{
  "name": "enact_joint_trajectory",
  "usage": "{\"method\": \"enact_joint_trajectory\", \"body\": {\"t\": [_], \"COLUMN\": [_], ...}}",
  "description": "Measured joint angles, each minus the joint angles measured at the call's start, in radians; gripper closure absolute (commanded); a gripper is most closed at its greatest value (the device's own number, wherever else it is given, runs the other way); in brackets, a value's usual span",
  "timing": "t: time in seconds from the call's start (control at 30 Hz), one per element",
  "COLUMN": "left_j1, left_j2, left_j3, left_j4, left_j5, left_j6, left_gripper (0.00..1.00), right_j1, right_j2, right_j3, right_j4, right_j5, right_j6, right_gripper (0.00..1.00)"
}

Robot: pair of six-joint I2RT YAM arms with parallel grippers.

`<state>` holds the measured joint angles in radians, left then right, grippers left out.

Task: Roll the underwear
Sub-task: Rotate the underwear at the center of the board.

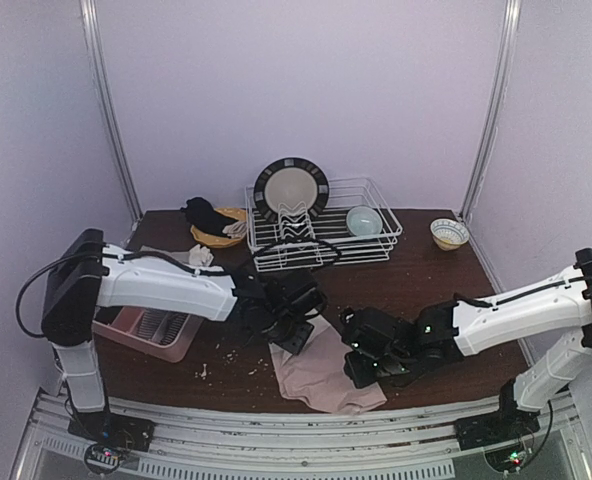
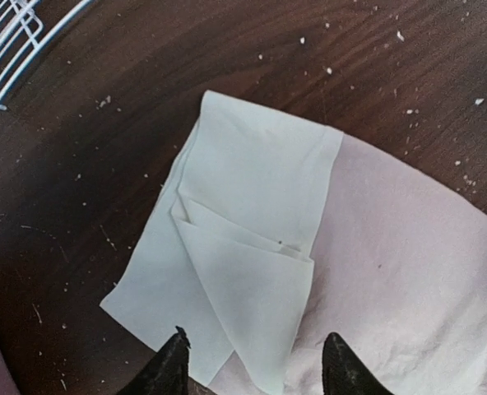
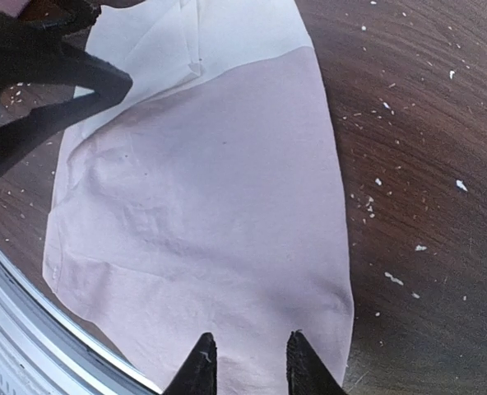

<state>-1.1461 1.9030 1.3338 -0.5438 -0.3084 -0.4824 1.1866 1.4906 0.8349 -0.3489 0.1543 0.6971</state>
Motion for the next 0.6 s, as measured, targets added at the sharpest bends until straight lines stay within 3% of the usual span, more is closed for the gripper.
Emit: {"method": "enact_joint_trajectory", "body": {"t": [0.13, 0.3, 0.37, 0.5, 0.6], "left_j1": [0.000, 0.000, 0.000, 0.000, 0.002], "left_j2": [0.061, 0.105, 0.127, 0.159, 0.159], "left_j3": [0.032, 0.077, 0.096, 0.111, 0.101], "left_j4": [-0.040, -0.067, -0.071, -0.079, -0.073], "left_j5": [0.005, 0.010, 0.012, 0.013, 0.006], "left_j6": [0.040, 0.069, 0.080, 0.090, 0.085], "left_gripper": [0.44, 0.50, 0.58, 0.82, 0.92], "right_j1": [0.000, 0.000, 0.000, 0.000, 0.000], "right_j2": [-0.019, -0.032, -0.032, -0.032, -0.035], "right_j3": [-0.023, -0.038, -0.043, -0.054, -0.065], "right_j4": [0.001, 0.002, 0.002, 0.008, 0.013], "right_j5": [0.007, 0.016, 0.018, 0.021, 0.023], "right_j6": [0.016, 0.023, 0.026, 0.034, 0.040], "right_gripper": [0.71, 0.71, 0.71, 0.71, 0.72]}}
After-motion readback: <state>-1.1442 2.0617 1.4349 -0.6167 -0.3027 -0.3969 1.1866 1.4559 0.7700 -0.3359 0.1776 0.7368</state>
